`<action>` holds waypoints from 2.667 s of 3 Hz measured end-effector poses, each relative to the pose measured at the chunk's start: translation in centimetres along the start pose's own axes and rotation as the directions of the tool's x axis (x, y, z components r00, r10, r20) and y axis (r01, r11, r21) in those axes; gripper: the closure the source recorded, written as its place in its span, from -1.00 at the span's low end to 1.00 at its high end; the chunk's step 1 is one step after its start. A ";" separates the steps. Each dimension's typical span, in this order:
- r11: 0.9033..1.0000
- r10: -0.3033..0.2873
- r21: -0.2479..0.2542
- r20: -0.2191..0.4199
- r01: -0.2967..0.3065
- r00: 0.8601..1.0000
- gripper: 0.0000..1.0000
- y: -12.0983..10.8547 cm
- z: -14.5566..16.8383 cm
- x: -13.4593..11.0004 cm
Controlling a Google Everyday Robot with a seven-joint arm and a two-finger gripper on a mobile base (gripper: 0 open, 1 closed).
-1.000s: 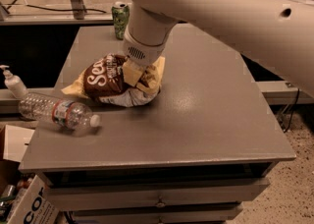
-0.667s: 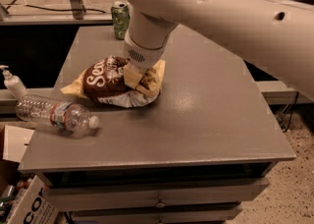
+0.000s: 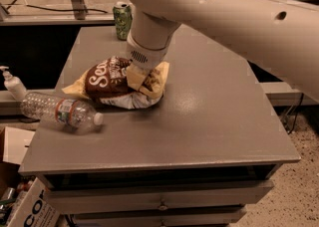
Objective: Move brown chip bag near water bottle
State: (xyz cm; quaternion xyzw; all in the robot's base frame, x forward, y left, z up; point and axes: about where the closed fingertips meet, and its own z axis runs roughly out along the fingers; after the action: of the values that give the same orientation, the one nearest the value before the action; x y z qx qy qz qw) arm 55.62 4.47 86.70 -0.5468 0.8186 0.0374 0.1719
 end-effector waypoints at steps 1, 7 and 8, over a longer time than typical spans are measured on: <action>1.000 0.000 0.000 0.000 0.000 1.000 -0.43 0.0 0.0 0.0; 0.970 0.001 -0.235 0.285 0.068 0.959 -1.00 0.4 -8.3 8.7; 0.967 -0.007 -0.232 0.404 0.109 0.915 -1.00 -0.8 -9.9 11.8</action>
Offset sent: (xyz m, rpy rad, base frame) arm -0.0105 -0.0262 -0.0306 -0.0358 0.0675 -0.0277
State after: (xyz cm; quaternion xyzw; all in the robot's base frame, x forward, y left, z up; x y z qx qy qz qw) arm 49.91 -8.78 92.28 -0.5691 0.7382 0.2457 0.2662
